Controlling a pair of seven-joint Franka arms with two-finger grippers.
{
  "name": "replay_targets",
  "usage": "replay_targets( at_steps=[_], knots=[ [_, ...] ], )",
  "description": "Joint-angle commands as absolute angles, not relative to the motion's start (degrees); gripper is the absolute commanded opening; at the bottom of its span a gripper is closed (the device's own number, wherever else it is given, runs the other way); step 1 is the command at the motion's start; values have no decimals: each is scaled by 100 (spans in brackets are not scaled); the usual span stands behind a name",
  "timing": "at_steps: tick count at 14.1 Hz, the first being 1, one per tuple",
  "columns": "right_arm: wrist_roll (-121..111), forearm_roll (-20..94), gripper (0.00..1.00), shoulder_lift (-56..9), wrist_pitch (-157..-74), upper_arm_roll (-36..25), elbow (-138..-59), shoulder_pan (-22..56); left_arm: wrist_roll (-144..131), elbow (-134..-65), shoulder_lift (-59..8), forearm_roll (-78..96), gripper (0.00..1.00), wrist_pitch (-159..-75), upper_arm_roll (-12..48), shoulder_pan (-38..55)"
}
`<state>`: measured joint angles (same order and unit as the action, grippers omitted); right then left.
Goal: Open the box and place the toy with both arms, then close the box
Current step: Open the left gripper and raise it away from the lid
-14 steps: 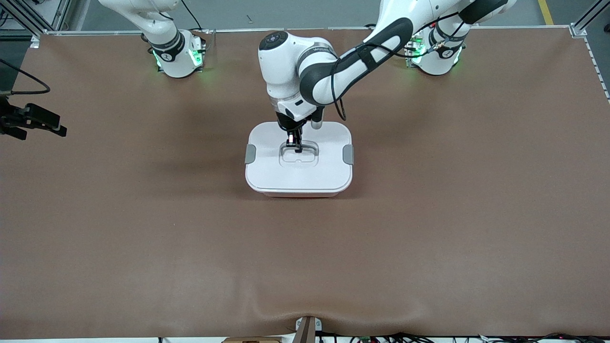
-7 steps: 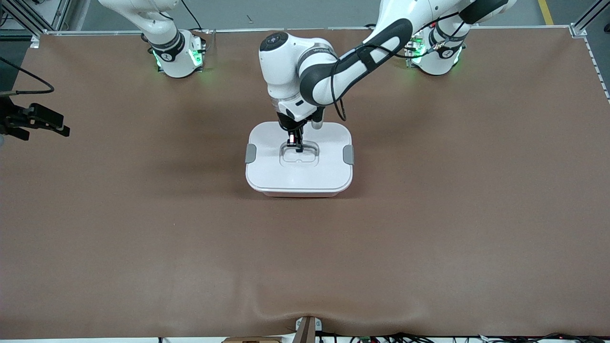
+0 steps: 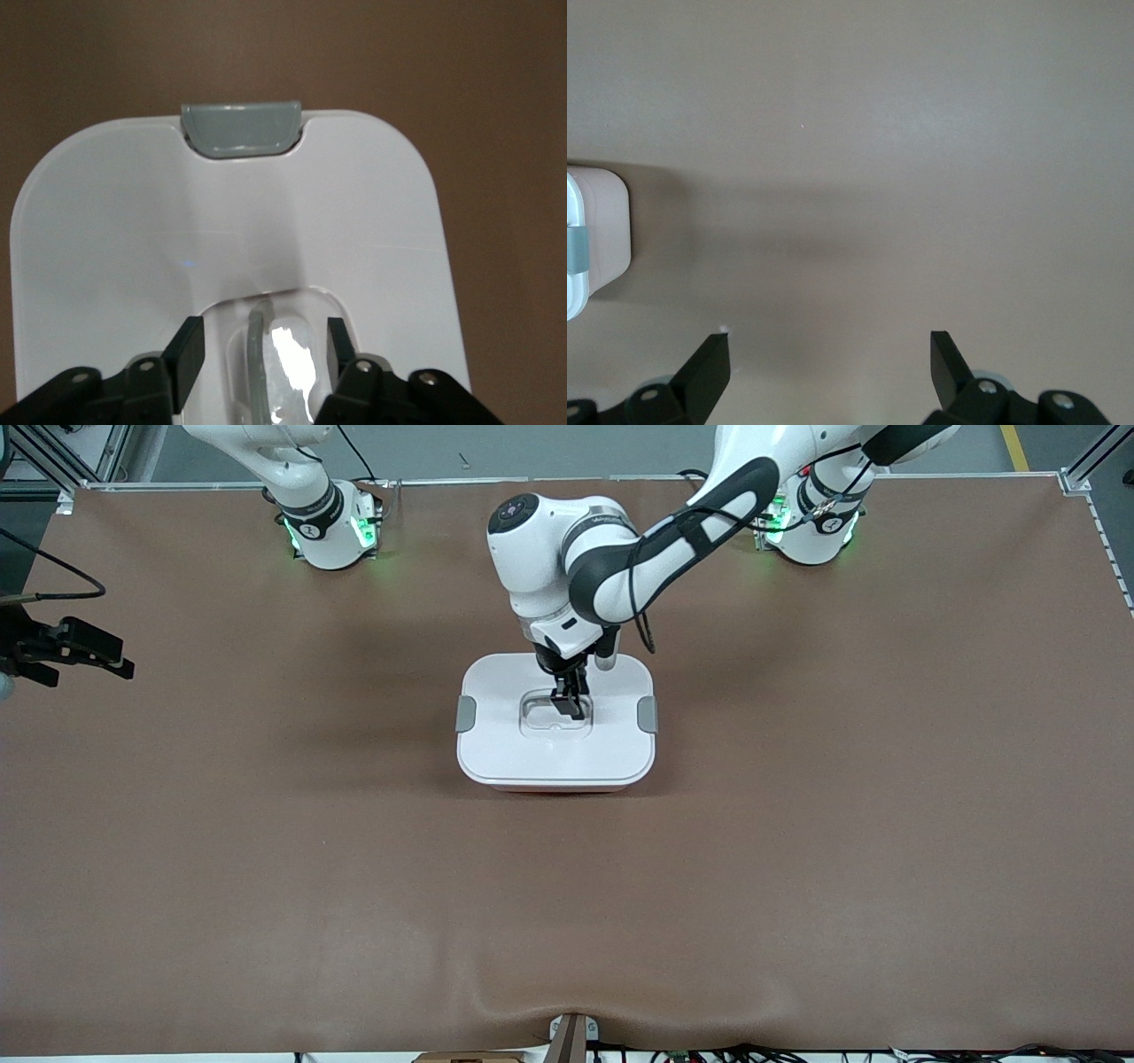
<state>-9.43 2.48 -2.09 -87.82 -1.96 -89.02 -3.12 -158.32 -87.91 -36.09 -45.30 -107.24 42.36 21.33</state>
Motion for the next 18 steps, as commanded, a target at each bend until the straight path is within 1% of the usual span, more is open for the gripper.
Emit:
replay_targets(
  at_steps=[1, 4, 7, 9, 10, 12, 15, 18],
  knots=[
    [-984, 149, 100, -184, -8798, -193, -8921, -290, -15677, -8860, -2867, -3765, 100, -10337, 4298, 1751],
    [-976, 132, 100, -220, -8807, -193, -8921, -220, -14050, -8614, -2374, -2868, 100, -10029, 4298, 1127],
    [-967, 132, 100, -220, -8815, -193, -8921, -255, -11890, -8140, -2119, -1866, 100, -9565, 4307, 381],
    [-444, 141, 100, -220, -8798, -193, -8930, -229, -10135, -8068, -1856, -1243, 100, -8959, 4315, -444],
    [-309, 141, 100, -220, -8789, -193, -8930, -220, -9107, -8077, -1741, -978, 100, -8826, 4298, -831],
    [-404, 141, 100, -220, -8798, -193, -8921, -237, -7400, -8086, -1626, -879, 100, -8388, 4306, -1648],
    [-536, 132, 100, -237, -8807, -193, -8921, -290, -5200, -8103, -1399, -931, 100, -7807, 4289, -2257],
    [-536, 132, 100, -290, -8815, -202, -8921, -299, -3399, -8095, -1161, -967, 100, -7717, 4271, -2837]
  ],
)
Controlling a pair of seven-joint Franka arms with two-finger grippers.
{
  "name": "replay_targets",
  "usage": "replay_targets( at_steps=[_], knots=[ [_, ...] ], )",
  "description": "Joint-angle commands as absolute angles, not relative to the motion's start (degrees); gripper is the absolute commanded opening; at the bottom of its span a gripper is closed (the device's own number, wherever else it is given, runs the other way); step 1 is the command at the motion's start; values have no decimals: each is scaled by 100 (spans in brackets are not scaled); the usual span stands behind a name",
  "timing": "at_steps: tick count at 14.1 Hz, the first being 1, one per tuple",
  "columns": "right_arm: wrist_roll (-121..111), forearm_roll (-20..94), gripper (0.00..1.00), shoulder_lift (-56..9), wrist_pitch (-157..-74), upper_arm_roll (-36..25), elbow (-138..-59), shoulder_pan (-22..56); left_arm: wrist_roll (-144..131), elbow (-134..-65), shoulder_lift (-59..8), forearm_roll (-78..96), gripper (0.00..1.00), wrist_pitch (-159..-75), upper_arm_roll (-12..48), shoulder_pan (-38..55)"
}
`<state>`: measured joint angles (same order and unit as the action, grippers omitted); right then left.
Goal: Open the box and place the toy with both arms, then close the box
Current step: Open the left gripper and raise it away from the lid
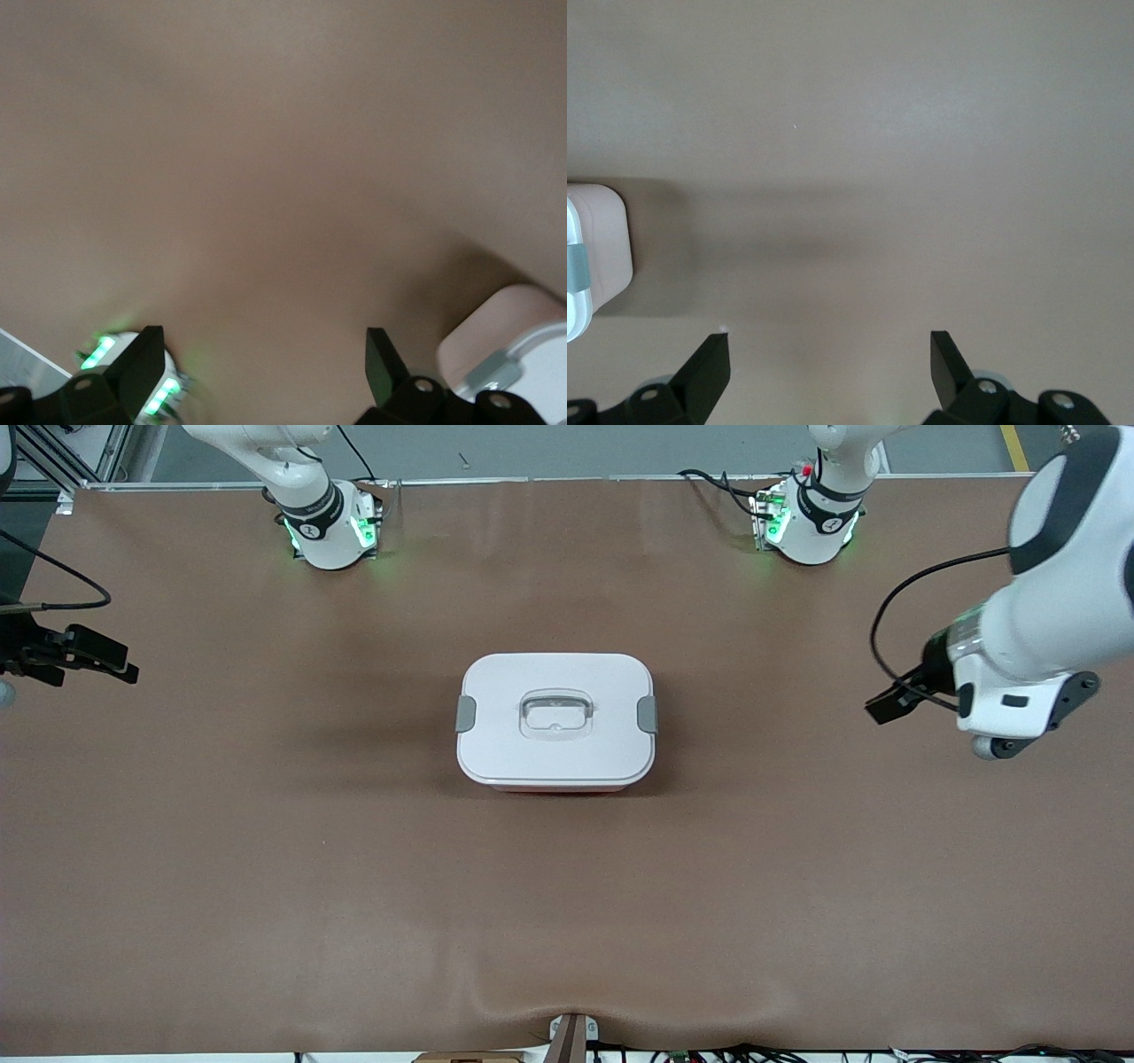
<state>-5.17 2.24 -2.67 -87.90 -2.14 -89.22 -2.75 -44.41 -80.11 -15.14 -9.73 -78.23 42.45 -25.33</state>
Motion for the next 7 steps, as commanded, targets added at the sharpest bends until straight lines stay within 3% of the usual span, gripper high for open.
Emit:
replay_targets(
  at_steps=[1, 5, 7],
  knots=[
    [-536, 141, 100, -290, -8824, -202, -8912, -273, -2818, -8086, -1064, -993, 100, -7725, 4245, -2952],
    [-536, 141, 100, -299, -8868, -202, -8921, -290, -1163, -8060, -836, -1416, 100, -7988, 4263, -3207],
    [-545, 141, 100, -299, -8859, -211, -8921, -316, -600, -8478, -231, -977, 100, -8436, 3687, -2860]
  ],
)
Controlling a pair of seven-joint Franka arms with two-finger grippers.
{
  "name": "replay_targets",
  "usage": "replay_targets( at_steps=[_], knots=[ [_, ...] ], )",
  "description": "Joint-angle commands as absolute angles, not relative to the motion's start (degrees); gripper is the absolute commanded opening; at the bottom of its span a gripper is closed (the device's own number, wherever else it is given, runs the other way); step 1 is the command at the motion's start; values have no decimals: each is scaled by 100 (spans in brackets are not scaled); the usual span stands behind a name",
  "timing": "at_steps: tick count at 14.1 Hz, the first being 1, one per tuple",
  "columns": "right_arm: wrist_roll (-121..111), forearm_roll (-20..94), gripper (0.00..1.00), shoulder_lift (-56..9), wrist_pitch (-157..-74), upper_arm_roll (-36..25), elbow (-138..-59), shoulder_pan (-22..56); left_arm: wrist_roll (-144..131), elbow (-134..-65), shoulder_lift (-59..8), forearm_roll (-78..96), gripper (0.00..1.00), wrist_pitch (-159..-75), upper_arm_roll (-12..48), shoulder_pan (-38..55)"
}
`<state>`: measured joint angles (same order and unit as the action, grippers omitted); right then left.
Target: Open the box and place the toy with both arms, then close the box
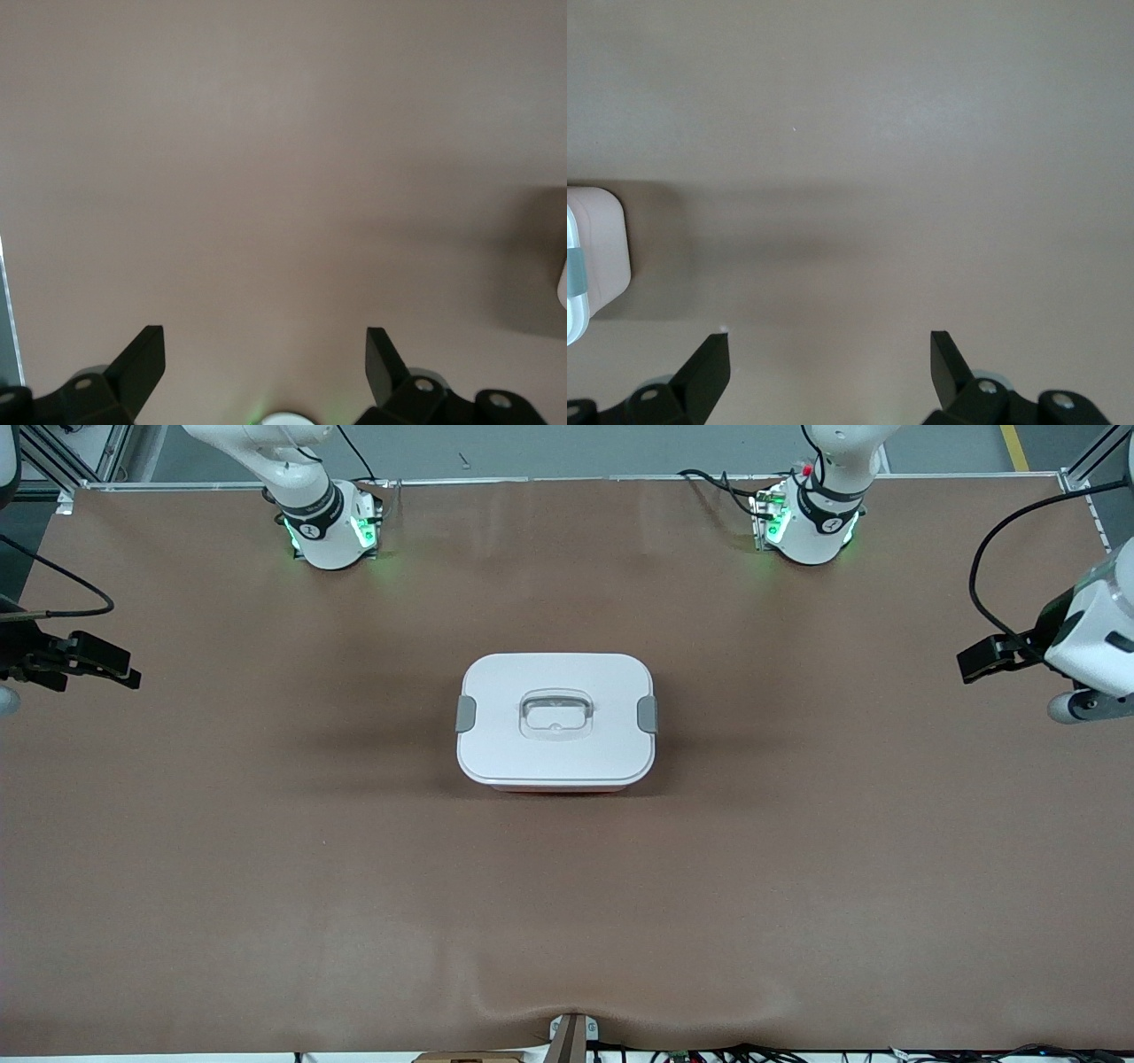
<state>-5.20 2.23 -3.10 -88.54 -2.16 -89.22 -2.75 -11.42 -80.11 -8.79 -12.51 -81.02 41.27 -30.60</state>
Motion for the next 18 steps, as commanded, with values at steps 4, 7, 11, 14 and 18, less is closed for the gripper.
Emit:
replay_targets(
  at_steps=[4, 7, 11, 14, 18],
  knots=[
    [-545, 141, 100, -334, -8877, -211, -8921, -299, -571, -8815, 228, -431, 100, -8604, 1156, -514],
    [-545, 141, 100, -343, -8886, -211, -8921, -308, -703, -9095, 508, -413, 100, -8631, 213, 551],
    [-545, 141, 100, -352, -8886, -211, -8921, -308, -729, -9694, 1010, -352, 100, -8920, 167, 685],
    [-545, 141, 100, -360, -8886, -211, -8921, -316, -563, -9598, 897, 8, 100, -8921, 167, 572],
    [-545, 141, 100, -378, -8877, -211, -8912, -308, -597, -9406, 774, -9, 100, -8860, 158, 563]
  ],
)
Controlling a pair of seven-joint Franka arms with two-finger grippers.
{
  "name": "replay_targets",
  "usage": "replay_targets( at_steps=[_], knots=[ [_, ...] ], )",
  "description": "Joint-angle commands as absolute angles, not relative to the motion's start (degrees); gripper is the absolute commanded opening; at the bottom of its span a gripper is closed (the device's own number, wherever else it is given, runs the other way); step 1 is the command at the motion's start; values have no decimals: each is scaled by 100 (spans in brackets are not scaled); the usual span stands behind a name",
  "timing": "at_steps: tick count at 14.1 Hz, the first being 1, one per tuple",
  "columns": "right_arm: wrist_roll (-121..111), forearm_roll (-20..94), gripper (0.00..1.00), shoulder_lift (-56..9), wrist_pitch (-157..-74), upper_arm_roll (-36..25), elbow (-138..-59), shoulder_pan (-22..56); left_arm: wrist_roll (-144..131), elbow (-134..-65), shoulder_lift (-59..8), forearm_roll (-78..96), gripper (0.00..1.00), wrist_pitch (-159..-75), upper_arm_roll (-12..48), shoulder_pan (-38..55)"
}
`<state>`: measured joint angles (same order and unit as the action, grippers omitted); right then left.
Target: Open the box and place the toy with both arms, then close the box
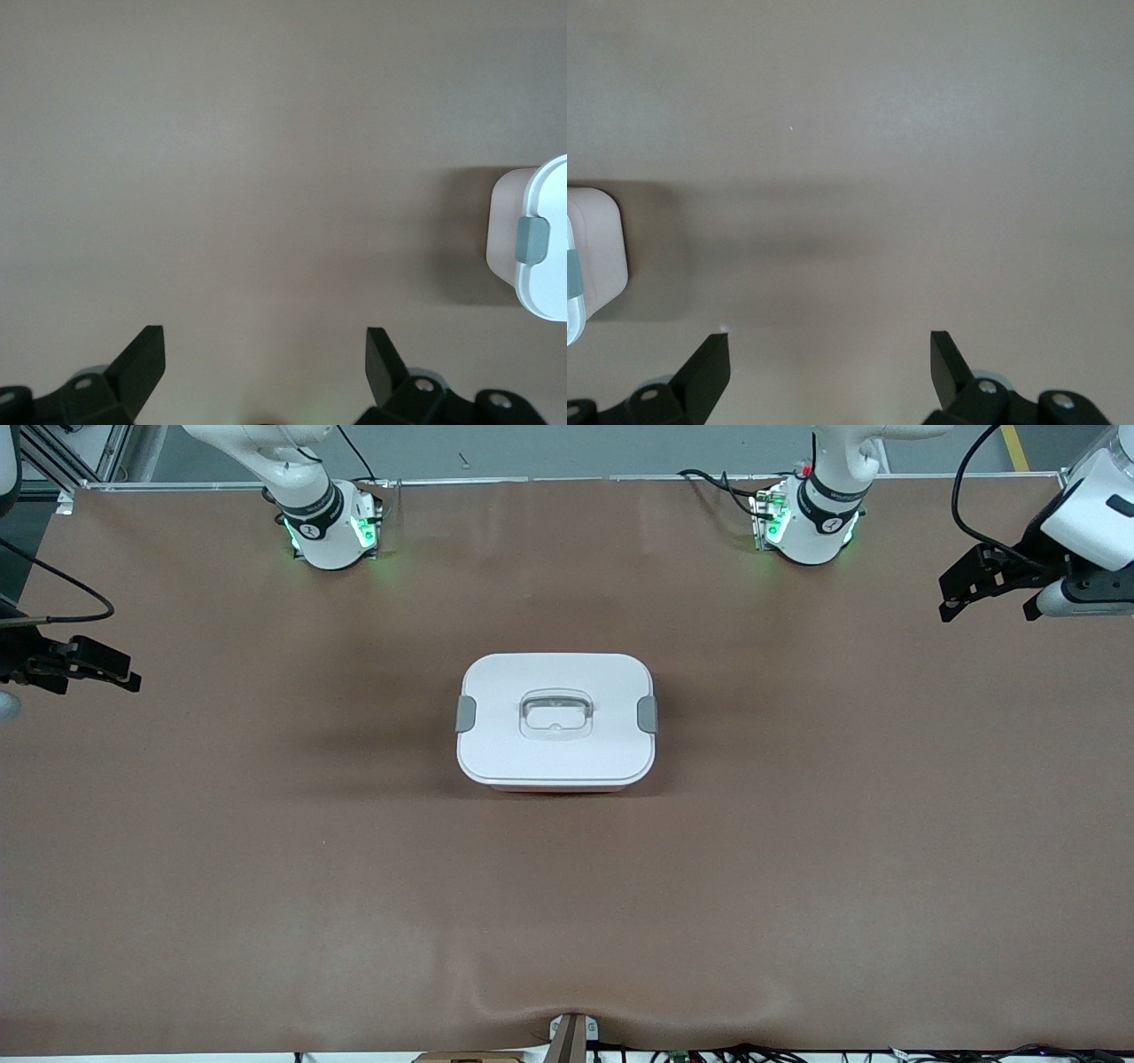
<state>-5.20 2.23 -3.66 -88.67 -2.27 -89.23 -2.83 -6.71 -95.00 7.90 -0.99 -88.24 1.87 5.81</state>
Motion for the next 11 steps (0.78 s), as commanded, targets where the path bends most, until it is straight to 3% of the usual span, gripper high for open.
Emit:
replay_targets(
  at_steps=[1, 11],
  knots=[
    [-545, 141, 100, -378, -8877, -211, -8912, -308, -598, -9343, 695, -9, 100, -8807, 158, 563],
    [-554, 141, 100, -378, -8851, -211, -8886, -308, -615, -8965, 545, -88, 100, -8763, 35, 510]
  ],
)
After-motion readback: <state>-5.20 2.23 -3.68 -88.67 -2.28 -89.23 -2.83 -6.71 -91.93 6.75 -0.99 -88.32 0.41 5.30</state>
